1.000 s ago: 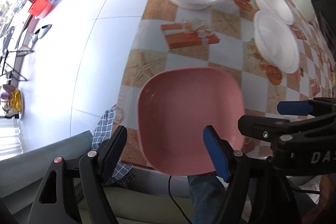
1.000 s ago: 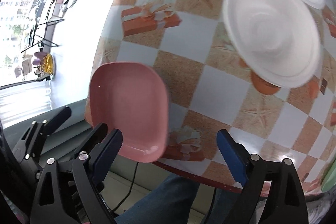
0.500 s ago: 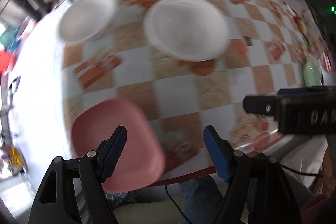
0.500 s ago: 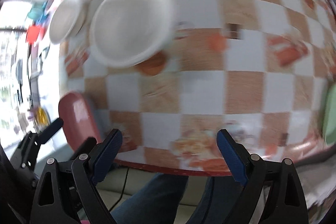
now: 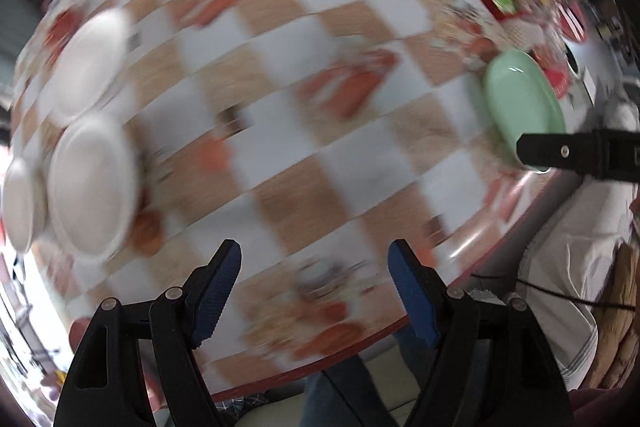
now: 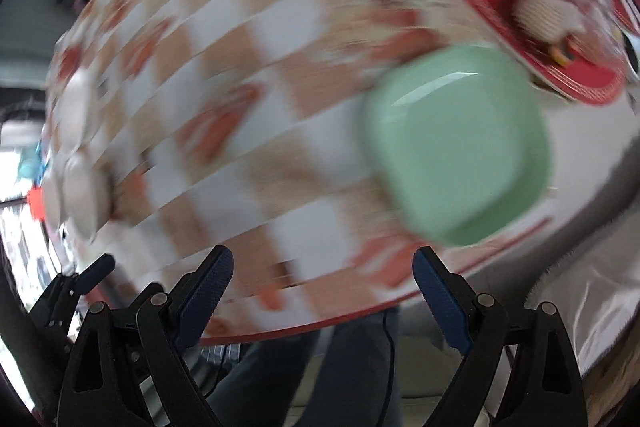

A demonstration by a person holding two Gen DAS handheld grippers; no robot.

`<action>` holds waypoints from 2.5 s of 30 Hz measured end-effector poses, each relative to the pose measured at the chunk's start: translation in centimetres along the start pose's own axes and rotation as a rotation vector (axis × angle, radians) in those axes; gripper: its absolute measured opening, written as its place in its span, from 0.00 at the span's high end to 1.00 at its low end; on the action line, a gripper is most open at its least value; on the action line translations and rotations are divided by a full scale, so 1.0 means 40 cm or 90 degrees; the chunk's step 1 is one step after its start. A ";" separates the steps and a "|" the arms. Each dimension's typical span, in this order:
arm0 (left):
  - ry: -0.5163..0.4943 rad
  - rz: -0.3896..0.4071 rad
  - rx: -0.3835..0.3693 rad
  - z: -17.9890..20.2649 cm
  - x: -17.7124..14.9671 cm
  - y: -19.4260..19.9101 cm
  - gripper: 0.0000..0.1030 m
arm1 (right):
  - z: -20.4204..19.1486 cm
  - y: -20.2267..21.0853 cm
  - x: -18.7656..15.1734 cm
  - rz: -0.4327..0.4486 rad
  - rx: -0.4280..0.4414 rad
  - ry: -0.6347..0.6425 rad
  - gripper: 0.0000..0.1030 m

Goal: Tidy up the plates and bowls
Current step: 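Move both grippers over to the green square plate, then close both grippers on the rim of the green plate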

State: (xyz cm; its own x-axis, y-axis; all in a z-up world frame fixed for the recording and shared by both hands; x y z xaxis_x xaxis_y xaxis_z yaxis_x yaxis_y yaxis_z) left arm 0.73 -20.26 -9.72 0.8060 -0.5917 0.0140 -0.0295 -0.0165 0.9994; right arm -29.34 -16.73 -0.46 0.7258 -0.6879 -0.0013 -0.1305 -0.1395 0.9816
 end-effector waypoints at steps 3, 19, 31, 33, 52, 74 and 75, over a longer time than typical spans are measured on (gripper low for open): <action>-0.019 -0.011 -0.007 0.093 0.043 -0.012 0.23 | 0.110 0.020 0.033 -0.001 -0.013 -0.030 0.11; 0.059 -0.068 -0.021 0.309 0.177 -0.117 0.23 | 0.359 0.022 0.182 0.000 -0.149 0.077 0.11; 0.070 -0.085 -0.012 0.346 0.206 -0.161 0.23 | 0.306 -0.048 0.215 -0.013 -0.150 0.185 0.11; 0.077 -0.086 -0.015 0.343 0.210 -0.166 0.23 | 0.290 -0.059 0.213 -0.018 -0.146 0.201 0.11; 0.048 -0.068 -0.017 0.321 0.203 -0.187 0.23 | 0.138 -0.127 0.139 -0.063 -0.080 0.232 0.48; 0.049 -0.028 0.022 0.055 0.012 -0.181 0.32 | -0.179 -0.233 -0.028 -0.102 -0.094 0.362 0.48; 0.056 -0.031 0.024 0.032 -0.008 -0.181 0.32 | -0.196 -0.239 -0.039 -0.106 -0.093 0.368 0.48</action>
State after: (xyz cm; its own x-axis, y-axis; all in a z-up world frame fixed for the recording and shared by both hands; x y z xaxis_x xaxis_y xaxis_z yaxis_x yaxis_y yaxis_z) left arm -0.06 -20.97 -17.01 0.8561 -0.5160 -0.0304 -0.0096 -0.0746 0.9972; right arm -23.92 -8.76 -8.36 0.9823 -0.1630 -0.0928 0.0798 -0.0847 0.9932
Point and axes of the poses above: each gripper's, at about its wrist camera, not at the fingertips, and y roughly against the way its jaws point, z to its right, x to its top, the point moved 8 cm from there along -y, roughly the way its jaws point, and after that the axes turned 7 degrees about x, right-handed, at the moved point
